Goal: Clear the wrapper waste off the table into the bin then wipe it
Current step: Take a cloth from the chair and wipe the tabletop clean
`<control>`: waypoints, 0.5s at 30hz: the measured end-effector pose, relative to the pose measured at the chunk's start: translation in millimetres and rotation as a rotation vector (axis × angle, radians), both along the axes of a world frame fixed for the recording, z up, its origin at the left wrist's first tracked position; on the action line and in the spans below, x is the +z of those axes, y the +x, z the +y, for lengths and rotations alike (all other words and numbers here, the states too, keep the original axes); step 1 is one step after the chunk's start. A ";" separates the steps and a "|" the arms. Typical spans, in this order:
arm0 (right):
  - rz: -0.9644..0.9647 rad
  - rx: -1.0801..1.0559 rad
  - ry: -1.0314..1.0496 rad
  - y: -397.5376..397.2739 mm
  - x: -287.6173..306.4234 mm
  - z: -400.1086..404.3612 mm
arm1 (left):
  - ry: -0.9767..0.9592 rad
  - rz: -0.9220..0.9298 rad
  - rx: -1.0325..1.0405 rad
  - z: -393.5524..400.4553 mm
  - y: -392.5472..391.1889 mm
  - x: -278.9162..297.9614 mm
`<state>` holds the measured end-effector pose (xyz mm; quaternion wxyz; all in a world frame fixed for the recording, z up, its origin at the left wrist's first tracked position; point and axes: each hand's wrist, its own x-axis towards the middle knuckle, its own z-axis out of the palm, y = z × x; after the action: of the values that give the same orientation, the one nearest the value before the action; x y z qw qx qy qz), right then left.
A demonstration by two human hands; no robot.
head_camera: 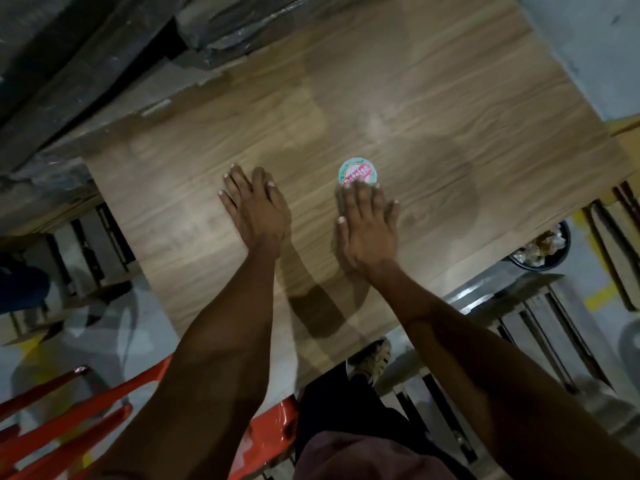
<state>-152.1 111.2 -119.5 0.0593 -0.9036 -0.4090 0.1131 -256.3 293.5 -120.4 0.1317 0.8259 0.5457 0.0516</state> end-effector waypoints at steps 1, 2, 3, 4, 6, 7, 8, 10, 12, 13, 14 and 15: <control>0.005 -0.067 -0.004 7.3 -0.7 3.8 | 0.012 0.013 0.007 -1.6 1.0 -1.9; 0.005 -0.116 -0.006 10.9 -0.9 8.9 | 0.017 0.024 0.017 -3.1 2.9 -1.9; 0.009 -0.151 -0.006 10.4 -0.7 15.2 | 0.017 0.031 0.027 -3.2 4.9 -1.5; 0.017 -0.166 -0.006 5.7 1.1 21.4 | 0.015 0.035 0.035 -3.1 6.0 0.2; 0.027 -0.107 -0.005 -16.9 3.6 31.0 | 0.017 0.032 0.042 -2.0 4.4 3.0; 0.021 -0.042 0.001 -30.9 4.1 34.0 | 0.021 0.026 0.048 -1.6 4.3 4.2; 0.024 0.017 0.013 -41.6 5.7 36.2 | 0.013 0.012 0.058 -1.5 5.0 5.5; 0.043 0.095 0.032 -44.6 7.5 36.9 | -0.009 -0.014 0.075 -3.5 5.6 8.5; 0.021 0.118 0.023 -31.8 5.0 35.6 | -0.008 -0.012 0.073 -4.5 5.5 9.6; 0.005 0.095 0.009 -21.5 3.0 37.4 | -0.013 -0.009 0.075 -3.1 5.7 9.4; 0.001 0.041 0.000 -10.3 1.4 42.1 | -0.018 -0.010 0.079 -1.7 5.9 9.1; 0.009 -0.038 -0.005 0.0 1.1 48.8 | -0.019 -0.013 0.080 -0.9 5.8 8.6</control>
<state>-152.0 160.0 -118.4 0.0612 -0.9107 -0.3913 0.1171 -250.5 292.6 -111.8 0.1407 0.8018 0.5780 0.0571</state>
